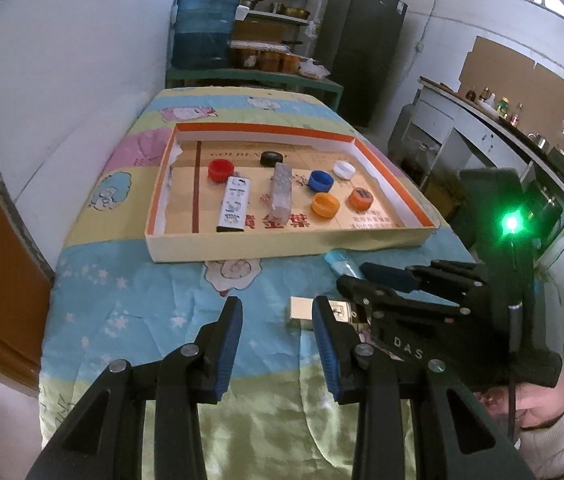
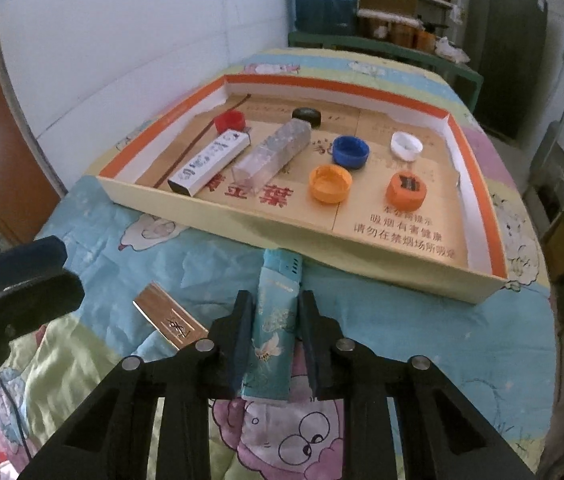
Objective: Organize rigid objects
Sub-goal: 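Grasp the teal tube with the right tool while the left tool grasps the gold YSL box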
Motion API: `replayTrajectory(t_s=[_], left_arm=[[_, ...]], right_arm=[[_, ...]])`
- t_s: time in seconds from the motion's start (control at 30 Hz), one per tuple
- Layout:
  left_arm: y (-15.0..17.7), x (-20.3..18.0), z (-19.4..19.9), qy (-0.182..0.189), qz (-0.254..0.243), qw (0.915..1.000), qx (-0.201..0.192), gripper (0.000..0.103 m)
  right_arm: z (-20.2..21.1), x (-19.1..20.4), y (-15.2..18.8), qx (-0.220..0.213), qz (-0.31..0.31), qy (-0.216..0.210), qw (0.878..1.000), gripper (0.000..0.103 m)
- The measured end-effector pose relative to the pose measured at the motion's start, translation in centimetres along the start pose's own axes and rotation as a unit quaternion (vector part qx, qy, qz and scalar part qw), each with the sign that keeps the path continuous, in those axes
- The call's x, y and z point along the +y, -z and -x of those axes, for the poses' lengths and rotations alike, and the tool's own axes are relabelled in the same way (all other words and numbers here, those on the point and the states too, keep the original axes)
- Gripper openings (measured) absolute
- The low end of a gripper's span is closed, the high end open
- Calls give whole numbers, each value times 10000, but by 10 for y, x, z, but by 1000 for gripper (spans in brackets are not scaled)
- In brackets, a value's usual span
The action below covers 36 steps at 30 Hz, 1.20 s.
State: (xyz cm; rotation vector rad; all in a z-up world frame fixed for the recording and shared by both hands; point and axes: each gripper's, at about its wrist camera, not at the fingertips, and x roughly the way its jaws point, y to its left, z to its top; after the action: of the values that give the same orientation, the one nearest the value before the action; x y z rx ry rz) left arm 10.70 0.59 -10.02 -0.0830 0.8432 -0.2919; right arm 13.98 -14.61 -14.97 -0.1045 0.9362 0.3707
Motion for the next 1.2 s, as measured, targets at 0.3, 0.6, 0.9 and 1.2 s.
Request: replayTrajectory(t_s=[0.3, 0.6, 0.9, 1.2], left_arm=[[12, -11, -12, -32, -128, 9996, 246, 36], [13, -12, -28, -169, -189, 9989, 393, 36], [7, -26, -35, -75, -252, 9989, 400, 36], [-1, -53, -60, -761, -218, 9957, 478, 36]], right_arm=[[9, -1, 10, -19, 223, 12, 9997, 22], [25, 7, 31, -26, 65, -371, 9993, 23], [46, -2, 51, -190, -236, -507, 9983, 23], [71, -51, 64, -560, -815, -280, 9947, 23]])
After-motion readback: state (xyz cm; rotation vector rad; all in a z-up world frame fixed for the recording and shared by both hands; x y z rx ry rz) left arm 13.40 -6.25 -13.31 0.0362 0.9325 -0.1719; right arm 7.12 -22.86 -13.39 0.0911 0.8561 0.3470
